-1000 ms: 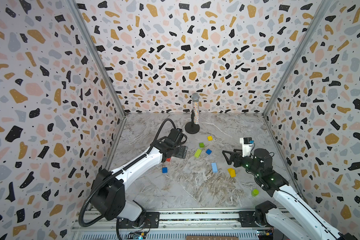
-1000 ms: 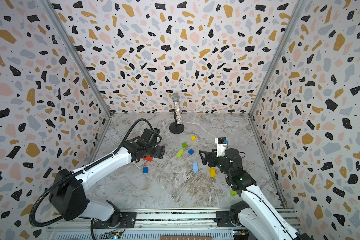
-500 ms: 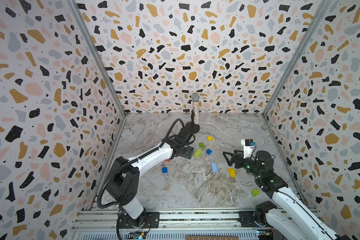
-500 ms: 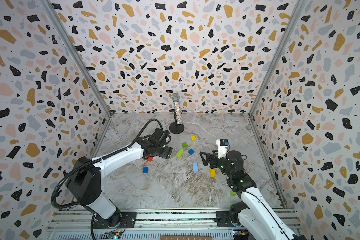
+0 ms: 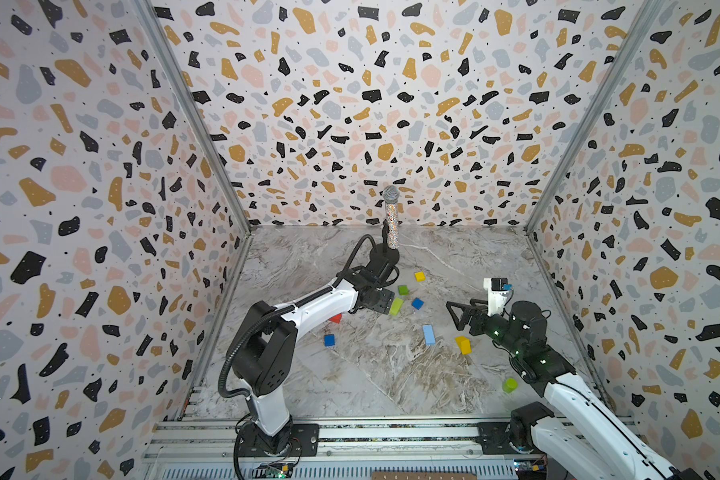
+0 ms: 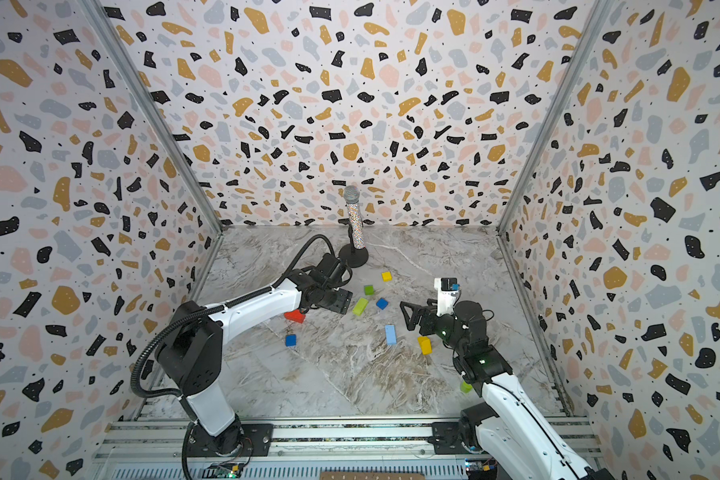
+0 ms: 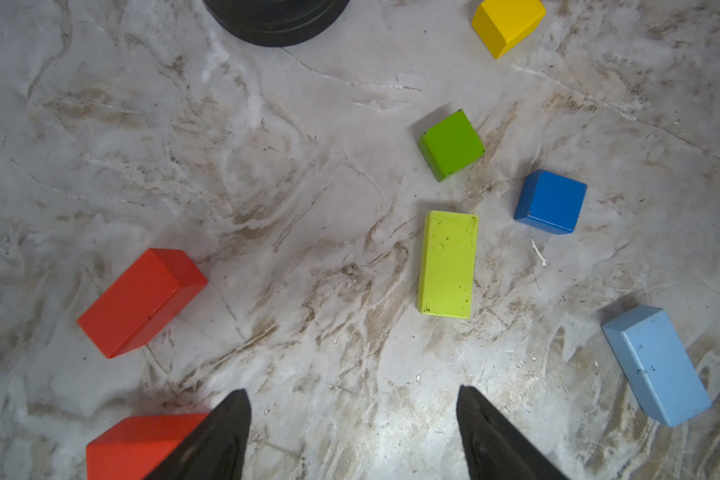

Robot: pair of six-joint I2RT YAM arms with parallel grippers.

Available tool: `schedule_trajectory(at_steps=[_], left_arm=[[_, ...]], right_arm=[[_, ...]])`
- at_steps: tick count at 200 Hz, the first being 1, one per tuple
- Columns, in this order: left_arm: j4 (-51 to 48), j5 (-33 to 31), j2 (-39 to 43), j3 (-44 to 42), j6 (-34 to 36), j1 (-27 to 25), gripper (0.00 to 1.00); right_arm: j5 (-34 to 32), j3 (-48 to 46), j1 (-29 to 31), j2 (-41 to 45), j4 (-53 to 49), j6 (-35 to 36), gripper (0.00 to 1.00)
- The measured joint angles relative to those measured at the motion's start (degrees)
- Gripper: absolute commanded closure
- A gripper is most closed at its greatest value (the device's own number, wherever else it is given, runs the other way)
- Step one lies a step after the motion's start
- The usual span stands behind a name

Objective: Build the wood block tower
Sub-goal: 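Lower the left gripper onto the lime green long block and grasp it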

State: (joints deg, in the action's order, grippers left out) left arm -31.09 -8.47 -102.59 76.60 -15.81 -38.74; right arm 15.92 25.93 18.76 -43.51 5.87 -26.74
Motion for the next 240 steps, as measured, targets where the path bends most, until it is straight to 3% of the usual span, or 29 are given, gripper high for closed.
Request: schedule_trajectory(at_steps=[65,196,240], left_arm=[[0.1,2.5,-4.7,3.9,0.1,0.0,0.34],[0.6,5.0,-14.1,9.7,-0.1,-1.9,0.41],[0.6,5.3,-16.6,10.8,-0.3,-2.2,0.51]], right_arm=[[-0.7,0.0,-1.1,0.0,-0.3,-0.3,0.05],[1.1,-0.1,-2.3,-4.6,1.0,-1.5,0.04],[1.7,-0.1,-2.4,-5.0,1.6,-1.5,0.04]])
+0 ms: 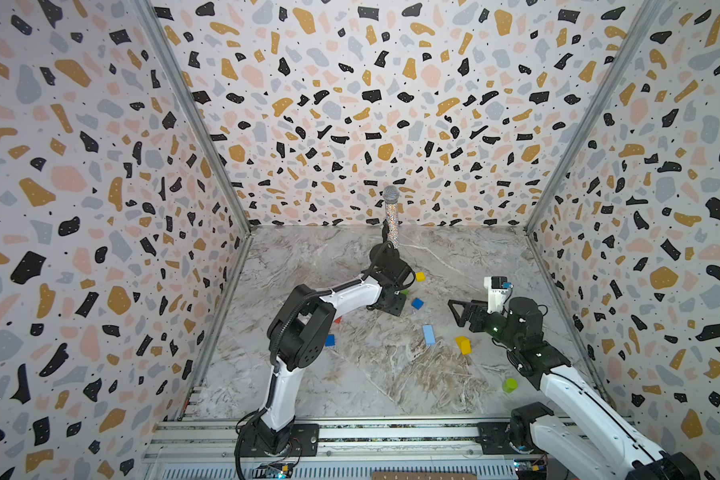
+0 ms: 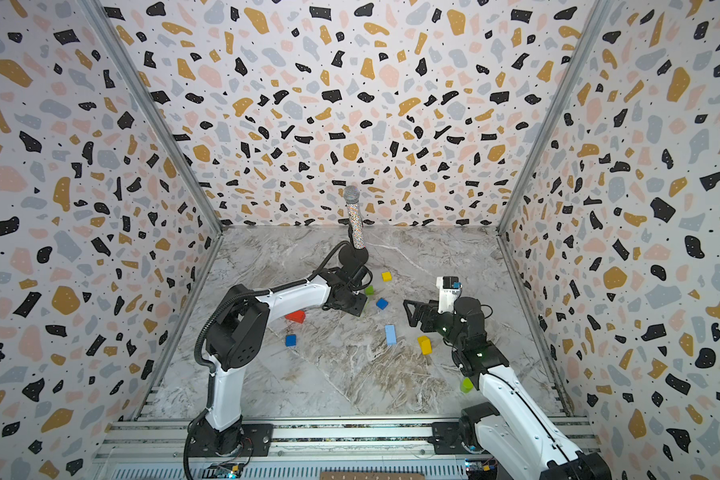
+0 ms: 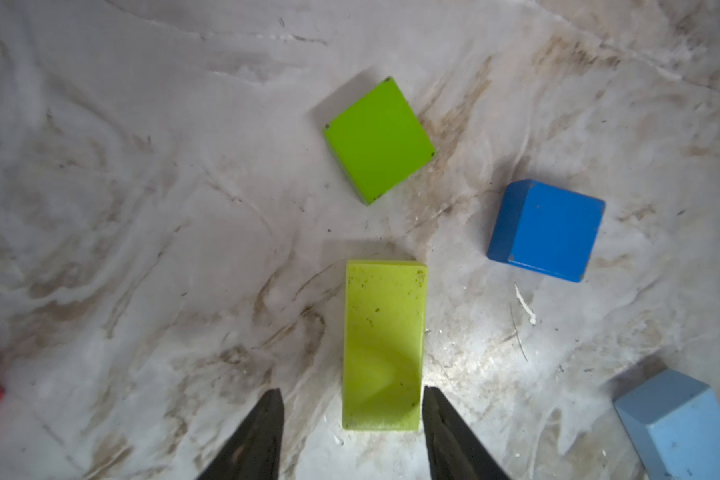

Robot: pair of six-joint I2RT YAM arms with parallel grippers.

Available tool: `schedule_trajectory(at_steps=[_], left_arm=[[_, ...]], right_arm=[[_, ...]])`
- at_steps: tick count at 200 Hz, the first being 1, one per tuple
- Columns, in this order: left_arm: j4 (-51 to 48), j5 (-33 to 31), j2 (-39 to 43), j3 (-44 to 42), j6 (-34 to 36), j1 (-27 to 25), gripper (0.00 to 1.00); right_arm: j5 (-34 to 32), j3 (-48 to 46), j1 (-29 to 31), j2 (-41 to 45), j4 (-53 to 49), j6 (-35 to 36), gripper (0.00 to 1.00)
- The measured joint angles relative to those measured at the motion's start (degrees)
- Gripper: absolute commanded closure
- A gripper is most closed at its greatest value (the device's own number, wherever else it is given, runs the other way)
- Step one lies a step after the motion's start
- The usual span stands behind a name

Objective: Build the wood block tower
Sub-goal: 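Lower the left gripper onto the lime green long block and grasp it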

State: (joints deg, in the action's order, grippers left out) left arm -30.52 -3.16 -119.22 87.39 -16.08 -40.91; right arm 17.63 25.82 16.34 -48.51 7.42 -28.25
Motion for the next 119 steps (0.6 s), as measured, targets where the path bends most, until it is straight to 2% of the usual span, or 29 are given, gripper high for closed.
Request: schedule_trajectory(at_steps=[119], left_arm=[[0.1,1.4,-2.4,2.4,-0.1,0.0,0.53]], right_arm=[[0.6,-0.1,0.0,-0.2,0.3,0.0,0.04]])
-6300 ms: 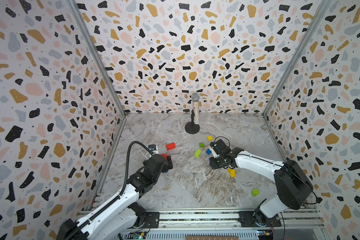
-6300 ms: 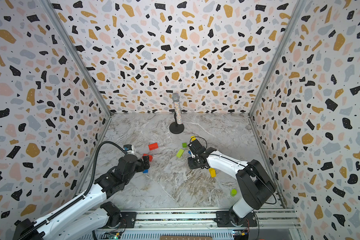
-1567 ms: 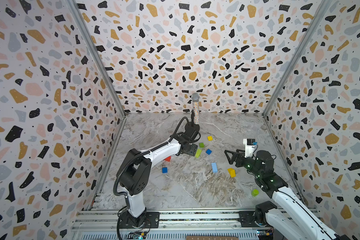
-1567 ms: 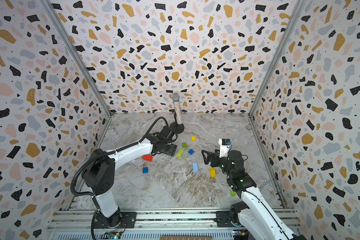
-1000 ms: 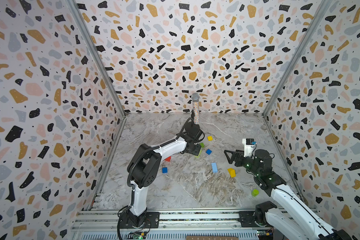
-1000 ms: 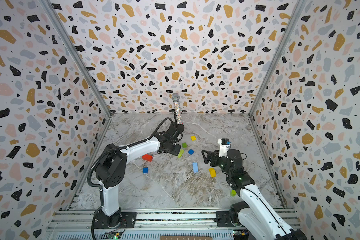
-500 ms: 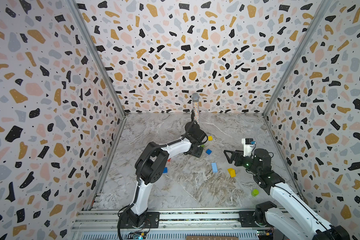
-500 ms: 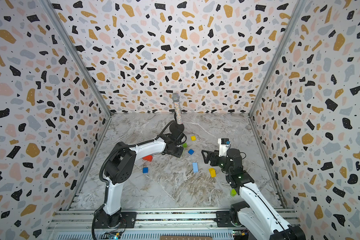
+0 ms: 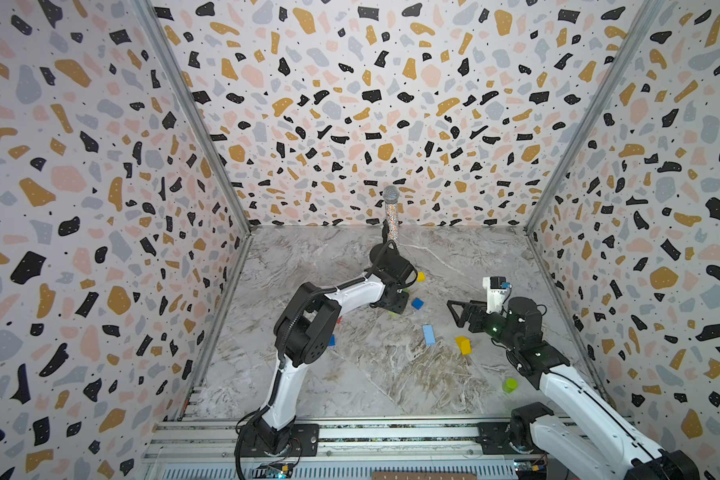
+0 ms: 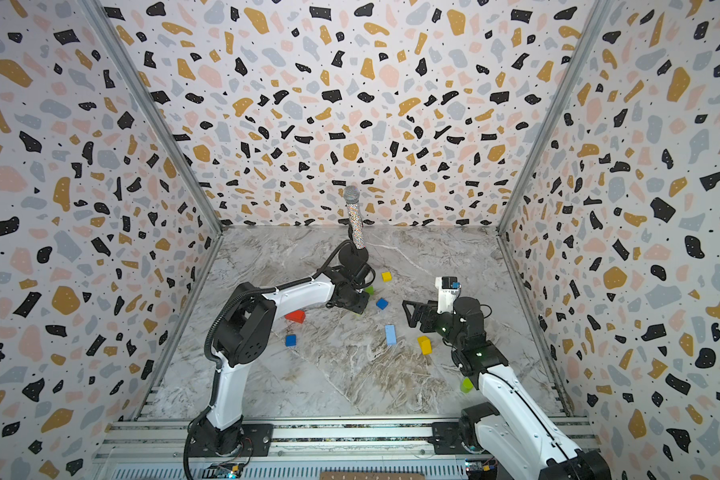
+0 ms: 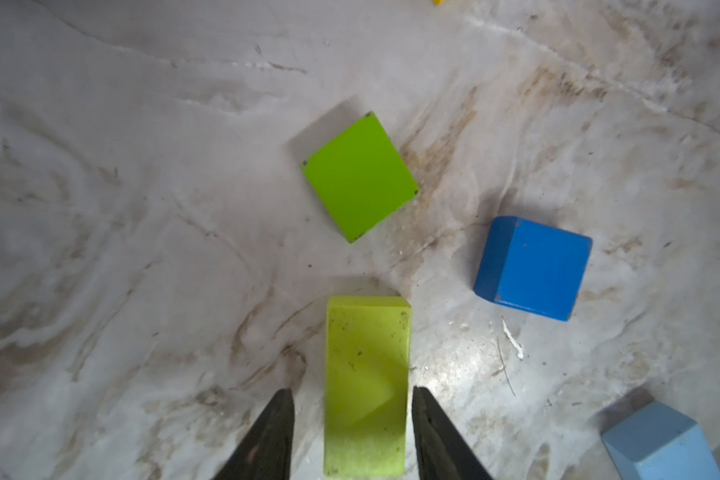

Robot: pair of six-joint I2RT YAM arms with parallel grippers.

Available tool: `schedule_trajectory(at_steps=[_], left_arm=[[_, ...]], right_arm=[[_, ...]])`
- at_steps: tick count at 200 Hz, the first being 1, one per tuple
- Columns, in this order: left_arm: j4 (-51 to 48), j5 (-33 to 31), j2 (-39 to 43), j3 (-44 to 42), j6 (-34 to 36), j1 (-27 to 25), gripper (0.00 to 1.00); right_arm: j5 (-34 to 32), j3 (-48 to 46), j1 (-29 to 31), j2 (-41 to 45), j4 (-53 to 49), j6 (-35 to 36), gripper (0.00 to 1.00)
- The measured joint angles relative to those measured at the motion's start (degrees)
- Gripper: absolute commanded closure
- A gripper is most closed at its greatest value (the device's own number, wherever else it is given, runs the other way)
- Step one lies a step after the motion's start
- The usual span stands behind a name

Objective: Build the wood block tower
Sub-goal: 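Lower the left gripper onto the lime green long block and grasp it, then lift the lime green block with the left gripper toward the light blue block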

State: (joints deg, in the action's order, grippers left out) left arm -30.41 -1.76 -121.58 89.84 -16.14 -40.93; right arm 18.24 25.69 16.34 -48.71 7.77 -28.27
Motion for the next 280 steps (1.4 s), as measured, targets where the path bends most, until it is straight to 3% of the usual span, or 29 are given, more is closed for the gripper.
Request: schedule_trajectory(at_steps=[41,95,176,280], left_arm=[[0.0,0.1,-0.4,0.0,-0.2,0.0,0.56],[0.0,0.6,-1.0,0.2,-1.0,0.0,0.69],[0.2,0.6,-0.7,0.0,-2.2,0.0,0.72],[5.9,-0.9,10.4,-12.2,-14.4,-0.9,0.75]], right_arm=[[0.0,-0.2,0.0,0.0,0.0,0.0,0.04],[0.0,-0.2,0.0,0.0,0.0,0.0,0.04],[0.3,-0.2,-0.1,-0.7,0.0,-0.4,0.04],[2.3,-3.0,-5.0,-1.2,1.9,-2.8,0.04]])
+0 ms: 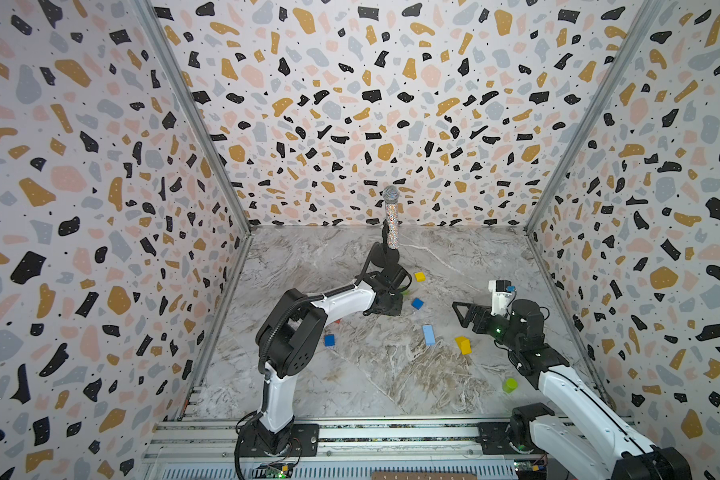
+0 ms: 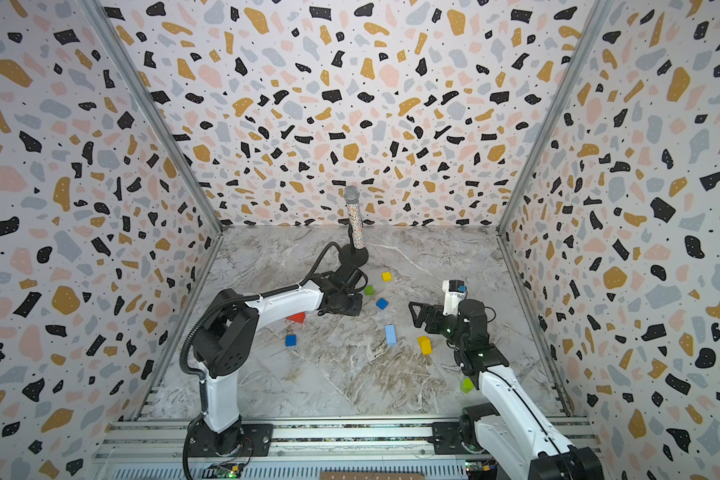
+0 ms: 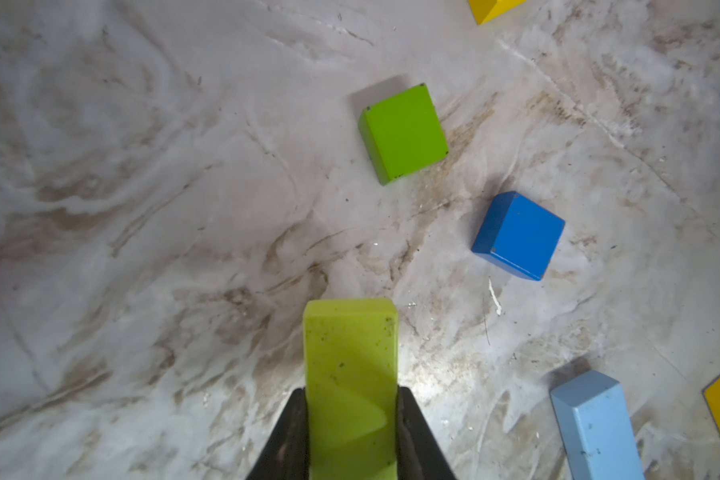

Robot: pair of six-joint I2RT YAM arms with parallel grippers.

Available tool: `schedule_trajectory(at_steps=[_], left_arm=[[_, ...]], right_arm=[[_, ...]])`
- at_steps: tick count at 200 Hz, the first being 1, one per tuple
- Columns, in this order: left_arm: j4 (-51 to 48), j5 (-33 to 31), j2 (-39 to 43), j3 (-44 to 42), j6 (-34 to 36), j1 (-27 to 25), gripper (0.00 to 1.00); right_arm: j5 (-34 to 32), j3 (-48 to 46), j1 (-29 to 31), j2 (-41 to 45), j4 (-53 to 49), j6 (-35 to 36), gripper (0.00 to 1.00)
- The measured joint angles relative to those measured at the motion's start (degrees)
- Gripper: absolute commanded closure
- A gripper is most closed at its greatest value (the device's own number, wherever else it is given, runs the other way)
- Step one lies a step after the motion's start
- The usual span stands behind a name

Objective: Build the wood block tower
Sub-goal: 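Lift the lime green block with the left gripper toward the light blue block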

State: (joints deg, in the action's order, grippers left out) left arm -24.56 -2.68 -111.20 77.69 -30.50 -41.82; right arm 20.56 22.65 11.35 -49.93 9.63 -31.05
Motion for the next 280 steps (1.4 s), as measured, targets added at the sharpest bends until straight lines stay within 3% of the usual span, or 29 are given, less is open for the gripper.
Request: schedule_trajectory(at_steps=[75,186,280], left_arm=[[3.3,-2.4,3.9,-6.2,-9.3,-4.4,0.74],[7.9,-5.7,4.2,-8.8,-19.3,-13.6,0.74],[12.2,-6.3,4.2,-9.8,-25.1,-16.3,0.74]], right_arm=[[-2.2,-0.3,-1.4,1.3,-0.2,-1.3,0.04],[-2.3,-1.5,-2.6,4.3,-0.1,-3.4,0.04],[-1.8,-1.9,-3.1,5.1,-0.2,-4.0,0.04]])
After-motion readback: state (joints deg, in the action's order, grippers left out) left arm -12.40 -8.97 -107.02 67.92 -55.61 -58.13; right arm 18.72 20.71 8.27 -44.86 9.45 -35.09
